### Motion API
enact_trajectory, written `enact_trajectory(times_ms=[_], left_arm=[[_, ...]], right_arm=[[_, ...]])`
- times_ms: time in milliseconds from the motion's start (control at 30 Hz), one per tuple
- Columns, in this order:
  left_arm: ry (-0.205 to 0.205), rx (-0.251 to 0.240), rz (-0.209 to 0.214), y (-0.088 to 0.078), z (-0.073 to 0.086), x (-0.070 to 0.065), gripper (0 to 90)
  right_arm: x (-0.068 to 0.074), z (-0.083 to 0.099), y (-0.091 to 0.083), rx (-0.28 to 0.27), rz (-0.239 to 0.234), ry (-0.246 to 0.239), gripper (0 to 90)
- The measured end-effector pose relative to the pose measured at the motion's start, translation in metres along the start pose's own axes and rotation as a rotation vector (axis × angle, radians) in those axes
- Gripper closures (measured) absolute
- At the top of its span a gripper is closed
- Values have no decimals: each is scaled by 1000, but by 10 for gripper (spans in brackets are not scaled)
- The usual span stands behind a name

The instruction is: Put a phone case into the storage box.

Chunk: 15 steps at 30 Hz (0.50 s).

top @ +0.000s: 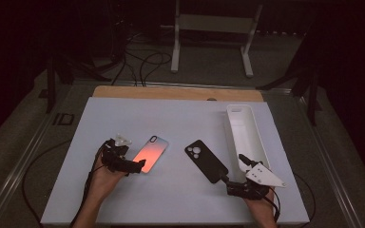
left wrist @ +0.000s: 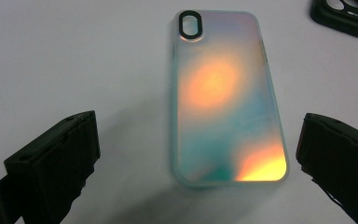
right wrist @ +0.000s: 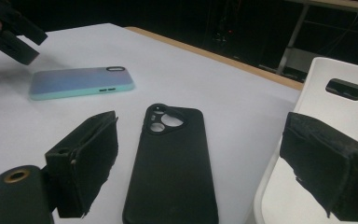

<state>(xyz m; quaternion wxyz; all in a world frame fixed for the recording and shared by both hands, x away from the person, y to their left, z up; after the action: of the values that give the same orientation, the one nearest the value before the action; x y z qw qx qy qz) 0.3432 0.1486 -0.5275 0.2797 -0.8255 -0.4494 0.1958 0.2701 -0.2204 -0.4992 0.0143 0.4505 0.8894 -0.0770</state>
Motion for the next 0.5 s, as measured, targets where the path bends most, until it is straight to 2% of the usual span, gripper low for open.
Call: enact_trajectory(times_ms=[367,500], left_arm=[[25,72,15,28,-5,-15,1],[33,98,4,37,-4,-19,9]], right_arm=[[0,0,0,6,1,-9,112],[0,0,0,5,-1,-11,112]])
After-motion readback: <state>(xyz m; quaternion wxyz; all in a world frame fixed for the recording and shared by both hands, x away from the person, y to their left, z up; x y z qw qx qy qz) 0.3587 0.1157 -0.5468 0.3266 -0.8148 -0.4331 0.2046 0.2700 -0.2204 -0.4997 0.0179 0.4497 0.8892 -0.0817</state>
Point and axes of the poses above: each handheld gripper's, and its own axes: y roughly forward along the jaws, z roughly out of its underside, x roughly to its left, the point moved 5 cm from there along y, roughly forward along the jaws, and after that the axes turned 11 degrees about -x, right-handed, at the moved point
